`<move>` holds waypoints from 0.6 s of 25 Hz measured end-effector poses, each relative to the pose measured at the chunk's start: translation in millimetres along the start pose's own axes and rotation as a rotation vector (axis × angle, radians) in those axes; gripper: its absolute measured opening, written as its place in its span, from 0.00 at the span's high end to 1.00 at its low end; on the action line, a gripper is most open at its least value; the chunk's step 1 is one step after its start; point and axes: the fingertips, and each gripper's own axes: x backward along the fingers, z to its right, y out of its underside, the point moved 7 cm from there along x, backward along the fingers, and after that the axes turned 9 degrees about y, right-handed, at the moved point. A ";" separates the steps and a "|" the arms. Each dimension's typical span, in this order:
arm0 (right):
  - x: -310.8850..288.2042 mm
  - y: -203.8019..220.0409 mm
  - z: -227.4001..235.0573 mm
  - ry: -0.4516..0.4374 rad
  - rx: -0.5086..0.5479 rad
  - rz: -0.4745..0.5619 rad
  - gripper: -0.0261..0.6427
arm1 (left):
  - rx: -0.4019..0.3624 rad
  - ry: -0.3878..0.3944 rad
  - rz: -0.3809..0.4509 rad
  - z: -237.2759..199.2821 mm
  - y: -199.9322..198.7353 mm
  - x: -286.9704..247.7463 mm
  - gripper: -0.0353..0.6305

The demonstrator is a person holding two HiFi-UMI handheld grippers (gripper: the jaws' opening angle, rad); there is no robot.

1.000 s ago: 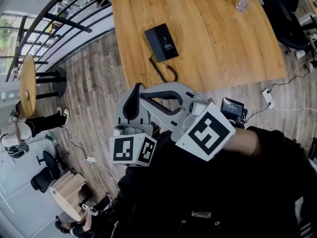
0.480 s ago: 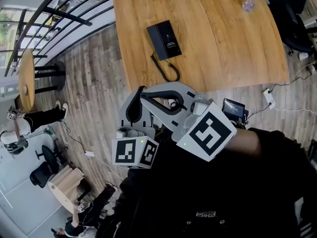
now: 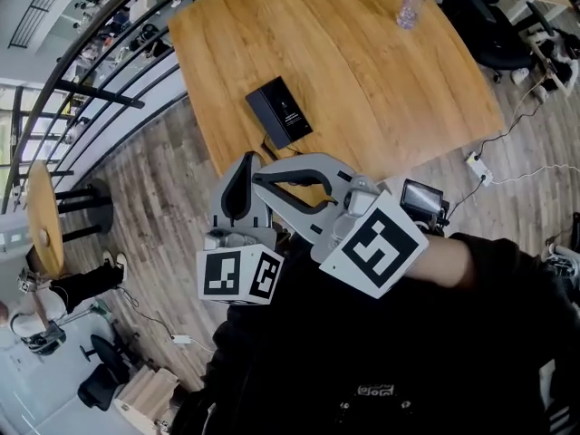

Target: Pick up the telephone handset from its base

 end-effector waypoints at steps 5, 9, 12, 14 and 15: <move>-15.1 -7.3 -0.3 0.077 0.015 0.003 0.94 | -0.020 0.102 -0.009 -17.9 -8.7 -11.0 0.94; -28.0 -9.7 -4.3 0.132 0.023 -0.001 0.94 | -0.027 0.166 -0.006 -31.5 -11.8 -12.2 0.94; -39.1 -10.0 -10.5 0.160 0.029 -0.008 0.94 | -0.024 0.209 -0.013 -43.5 -9.6 -12.5 0.94; -46.6 -9.1 -14.0 0.176 0.031 -0.012 0.94 | -0.017 0.233 -0.020 -52.0 -6.7 -12.9 0.94; -50.3 -8.3 -15.3 0.185 0.028 -0.014 0.94 | -0.014 0.245 -0.023 -55.8 -5.3 -12.7 0.94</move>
